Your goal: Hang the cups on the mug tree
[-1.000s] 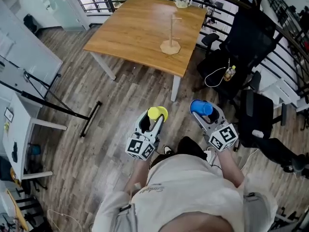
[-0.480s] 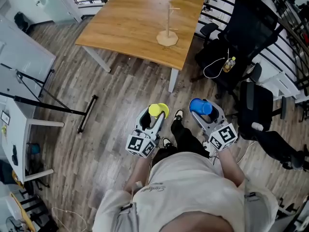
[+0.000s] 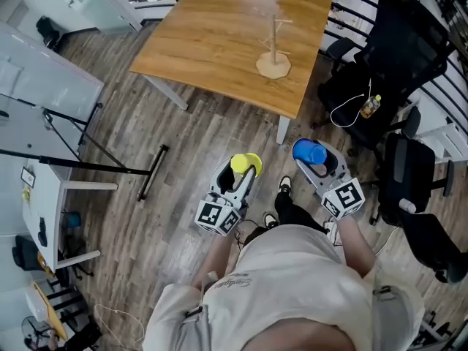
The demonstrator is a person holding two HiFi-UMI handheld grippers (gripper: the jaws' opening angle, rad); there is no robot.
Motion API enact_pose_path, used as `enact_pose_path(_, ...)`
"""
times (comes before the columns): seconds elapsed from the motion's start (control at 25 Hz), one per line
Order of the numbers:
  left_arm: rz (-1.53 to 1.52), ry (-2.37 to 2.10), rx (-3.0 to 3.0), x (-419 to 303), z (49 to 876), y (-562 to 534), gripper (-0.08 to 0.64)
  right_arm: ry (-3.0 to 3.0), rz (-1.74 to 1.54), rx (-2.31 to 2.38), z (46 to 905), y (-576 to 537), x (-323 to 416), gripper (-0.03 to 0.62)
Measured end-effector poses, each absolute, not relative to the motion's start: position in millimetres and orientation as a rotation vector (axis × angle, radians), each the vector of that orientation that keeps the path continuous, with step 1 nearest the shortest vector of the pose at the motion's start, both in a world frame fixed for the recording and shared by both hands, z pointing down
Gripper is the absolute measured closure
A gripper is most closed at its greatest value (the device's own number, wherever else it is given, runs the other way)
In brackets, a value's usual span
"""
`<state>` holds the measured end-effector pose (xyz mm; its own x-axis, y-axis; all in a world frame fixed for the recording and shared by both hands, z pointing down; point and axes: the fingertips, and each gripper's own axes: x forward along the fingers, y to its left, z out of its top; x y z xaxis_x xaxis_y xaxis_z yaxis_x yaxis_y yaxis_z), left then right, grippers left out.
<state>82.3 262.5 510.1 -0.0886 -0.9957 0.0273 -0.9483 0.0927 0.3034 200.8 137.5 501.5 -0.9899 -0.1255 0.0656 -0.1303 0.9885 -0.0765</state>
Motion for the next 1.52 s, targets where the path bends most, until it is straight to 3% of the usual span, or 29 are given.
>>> enact_pose_path(0.16,-0.284,-2.112,1.991,65.2,504.8,218.0,0.308,-3.114,0.072,0.186,497.0,102.2,180.2,0.322)
enact_pose_path(0.4,-0.286,-2.083,2.058,47.5,478.0,158.5,0.308,-3.126,0.249,0.254,510.4,35.8,165.7,0.322)
enact_pose_path(0.76,-0.277,-2.087,2.052,30.8,490.2,128.3,0.308,-3.078,0.282,0.205,543.1,1.5,136.3,0.321)
enact_pose_path(1.52,-0.33,-2.001,2.178,-126.1,467.9,92.0,0.308,-3.043,0.209,0.394,512.2,-27.0,1.0,0.321)
